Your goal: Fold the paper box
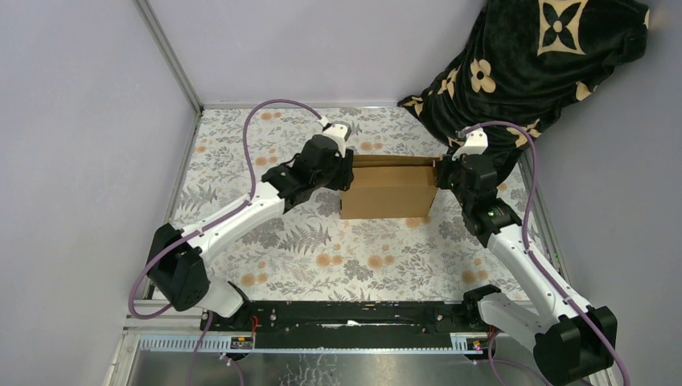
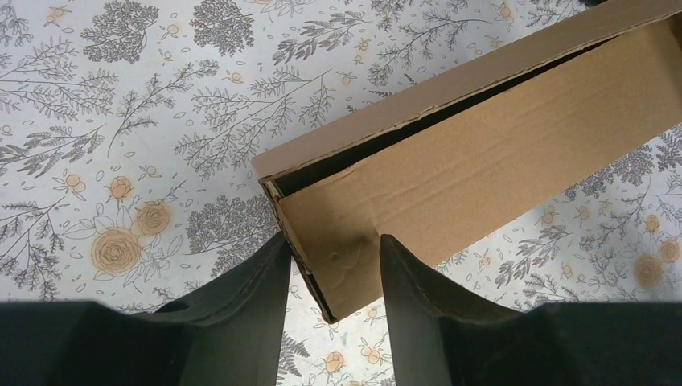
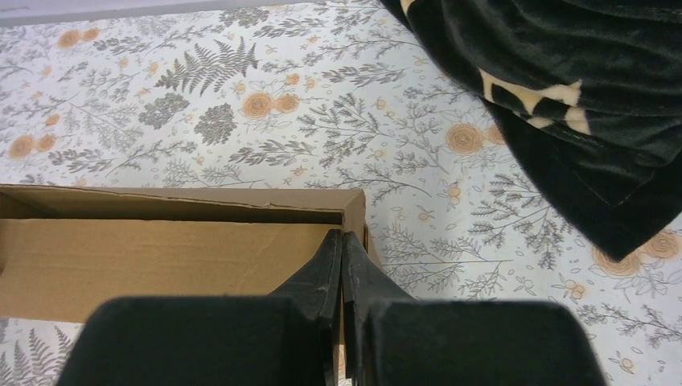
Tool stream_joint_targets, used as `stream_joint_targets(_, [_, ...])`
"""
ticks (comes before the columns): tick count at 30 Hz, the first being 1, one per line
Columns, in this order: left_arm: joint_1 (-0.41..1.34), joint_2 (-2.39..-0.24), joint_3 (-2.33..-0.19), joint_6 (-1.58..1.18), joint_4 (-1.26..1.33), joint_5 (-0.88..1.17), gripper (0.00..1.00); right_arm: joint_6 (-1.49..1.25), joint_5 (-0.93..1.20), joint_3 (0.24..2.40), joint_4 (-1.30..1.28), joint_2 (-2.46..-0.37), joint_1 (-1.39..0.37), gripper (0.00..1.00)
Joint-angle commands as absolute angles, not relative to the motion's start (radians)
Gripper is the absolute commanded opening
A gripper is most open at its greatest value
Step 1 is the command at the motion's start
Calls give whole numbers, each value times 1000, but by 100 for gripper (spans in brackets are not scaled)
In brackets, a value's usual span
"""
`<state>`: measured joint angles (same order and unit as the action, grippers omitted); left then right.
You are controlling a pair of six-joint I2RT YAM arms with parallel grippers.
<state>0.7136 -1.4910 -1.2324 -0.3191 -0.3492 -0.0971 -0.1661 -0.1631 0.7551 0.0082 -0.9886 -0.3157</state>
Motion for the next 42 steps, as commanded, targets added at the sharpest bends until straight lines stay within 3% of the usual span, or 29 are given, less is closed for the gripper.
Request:
stream_joint_targets(1, [698,-1434,-1145,-308,-269,-109,53,-197,-78,733,-152,-1021,-347,0])
stream_joint_targets(7, [667,-1384,-1083,-329,-198,-83,63,-196,-75,736,-157,-1022,-347,0])
stream_joint_targets(19, [663,-1399,-1178,-310,-288,-216,62,-205,-68,745,-162,-1028,-349,0])
stream_joint_targets(27, [661,-1311,-1291,-296,-317,-55,62,-206,-68,744,-160,-1029,-352,0])
stream_joint_targets(32, [656,-1344,-1390,-294,-338,30,54,-205,-69,746,-161,-1027,-355,0])
stream_joint_targets(36, [628,-1469,-1508,-291,-382,81,35,-206,-71,747,-169,-1022,-357,0])
stream_joint_targets(42, [592,-1647,-1575,-306,-362,164,20,-209,-71,754,-168,-1025,-360,0])
